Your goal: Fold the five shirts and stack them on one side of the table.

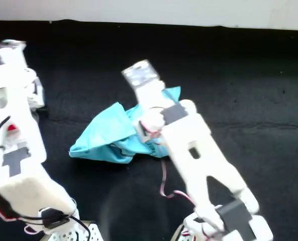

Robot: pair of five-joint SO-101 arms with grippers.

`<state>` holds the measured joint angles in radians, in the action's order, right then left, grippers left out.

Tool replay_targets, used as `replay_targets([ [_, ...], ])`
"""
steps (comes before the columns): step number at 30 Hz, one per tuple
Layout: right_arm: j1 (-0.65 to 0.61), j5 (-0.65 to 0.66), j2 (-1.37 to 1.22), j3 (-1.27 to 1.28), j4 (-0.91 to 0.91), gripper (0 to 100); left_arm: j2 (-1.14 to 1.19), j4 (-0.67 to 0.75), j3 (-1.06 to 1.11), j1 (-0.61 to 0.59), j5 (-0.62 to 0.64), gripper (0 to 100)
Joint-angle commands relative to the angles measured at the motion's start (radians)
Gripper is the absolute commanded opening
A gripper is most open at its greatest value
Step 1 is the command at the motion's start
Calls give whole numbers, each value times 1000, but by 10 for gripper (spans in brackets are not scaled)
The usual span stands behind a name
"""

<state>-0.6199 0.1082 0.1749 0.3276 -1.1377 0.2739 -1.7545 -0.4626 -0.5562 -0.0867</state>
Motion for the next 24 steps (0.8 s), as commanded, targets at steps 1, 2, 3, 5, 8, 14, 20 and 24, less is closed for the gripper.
replay_targets([
  [1, -50, -8, -157, -165, -7, 238, -108, -14, -28, -64, -6, 143],
  [2, -61, -8, -205, -213, -27, 238, -120, -14, -28, -74, -6, 143],
  [3, -71, -8, -251, -260, -53, 238, -130, -14, -28, -84, -6, 143],
  [5, -101, -3, -335, -351, -105, 238, -133, -14, -28, -93, -6, 143],
  [8, -142, -2, -441, -473, -173, 238, -131, -14, -27, -97, -6, 143],
  [14, -157, -5, -631, -688, -262, 257, -131, -12, -12, -97, -6, 143],
  [20, -157, -5, -759, -875, -390, 291, -131, -8, -10, -91, -6, 143],
  [24, -157, -8, -785, -966, -417, 194, -130, -6, -10, -91, -6, 143],
])
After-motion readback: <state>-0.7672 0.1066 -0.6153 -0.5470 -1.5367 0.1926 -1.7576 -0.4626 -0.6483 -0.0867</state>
